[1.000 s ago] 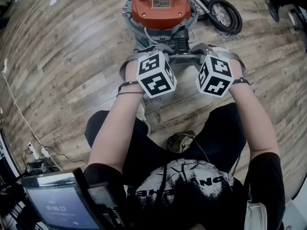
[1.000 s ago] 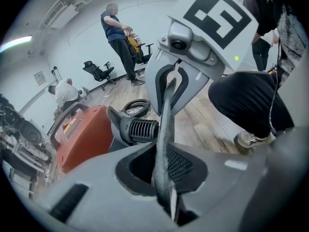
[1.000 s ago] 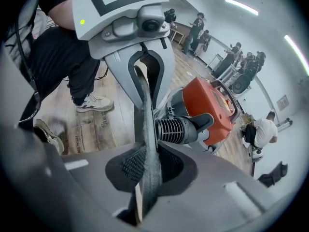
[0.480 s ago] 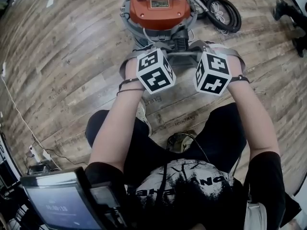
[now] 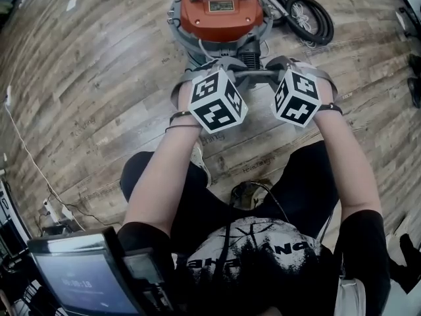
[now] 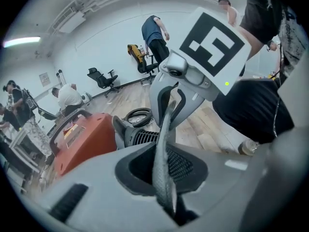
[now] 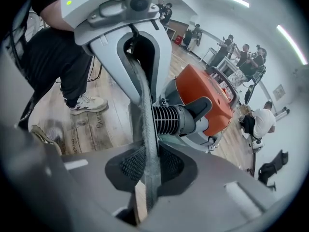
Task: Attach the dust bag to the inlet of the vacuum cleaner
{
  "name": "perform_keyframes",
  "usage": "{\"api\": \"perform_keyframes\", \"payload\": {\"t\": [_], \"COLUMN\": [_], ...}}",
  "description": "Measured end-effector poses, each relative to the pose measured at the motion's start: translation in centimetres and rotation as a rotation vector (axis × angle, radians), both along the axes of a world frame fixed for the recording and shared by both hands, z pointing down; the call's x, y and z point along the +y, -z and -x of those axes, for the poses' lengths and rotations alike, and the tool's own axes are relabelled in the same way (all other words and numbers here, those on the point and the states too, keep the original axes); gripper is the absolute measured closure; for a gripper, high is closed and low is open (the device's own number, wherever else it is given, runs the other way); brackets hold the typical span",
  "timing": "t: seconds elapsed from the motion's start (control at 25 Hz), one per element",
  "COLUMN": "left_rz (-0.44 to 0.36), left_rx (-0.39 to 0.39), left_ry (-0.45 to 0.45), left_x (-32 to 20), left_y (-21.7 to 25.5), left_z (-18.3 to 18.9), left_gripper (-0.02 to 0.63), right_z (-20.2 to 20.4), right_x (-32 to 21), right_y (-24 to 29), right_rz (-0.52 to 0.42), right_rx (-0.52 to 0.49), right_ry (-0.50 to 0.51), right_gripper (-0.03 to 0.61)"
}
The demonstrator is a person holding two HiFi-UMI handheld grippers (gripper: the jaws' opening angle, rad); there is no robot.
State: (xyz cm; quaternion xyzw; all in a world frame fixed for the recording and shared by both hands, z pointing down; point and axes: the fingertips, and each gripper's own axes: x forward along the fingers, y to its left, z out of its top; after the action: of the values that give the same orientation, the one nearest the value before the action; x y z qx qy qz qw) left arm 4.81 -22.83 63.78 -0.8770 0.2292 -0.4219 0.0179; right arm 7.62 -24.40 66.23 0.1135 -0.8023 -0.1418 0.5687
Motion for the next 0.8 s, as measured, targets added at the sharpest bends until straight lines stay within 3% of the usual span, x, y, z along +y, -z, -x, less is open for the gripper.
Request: {"api": "perform_keyframes", "payload": {"t": [0.16, 0.52, 0.8], "left_rz": [0.03, 0.098, 0.043], "left_rx": [0.007, -0.111, -0.035], "left_ry": [0.055, 0.088, 0.064], "left_x": [-0.5, -0.7, -0.7], "left_y": [-0.6, -4.1, -1.8], "left_z": [1.4, 2.6, 1.3], "left_gripper": [0.569, 0.574, 0.572], "right_z": [1.0, 3.2, 1.0], "right_x": [0.2, 1.0, 0.2], "right_y": [1.3, 2.9, 1.8], "right_rz": [-0.023, -0.05, -0.002], "right_rx": [0.002, 0.029, -0.044], "right_ry": [0.036, 0.113, 0.021], "right_gripper": [0.534, 0.538, 0.538]}}
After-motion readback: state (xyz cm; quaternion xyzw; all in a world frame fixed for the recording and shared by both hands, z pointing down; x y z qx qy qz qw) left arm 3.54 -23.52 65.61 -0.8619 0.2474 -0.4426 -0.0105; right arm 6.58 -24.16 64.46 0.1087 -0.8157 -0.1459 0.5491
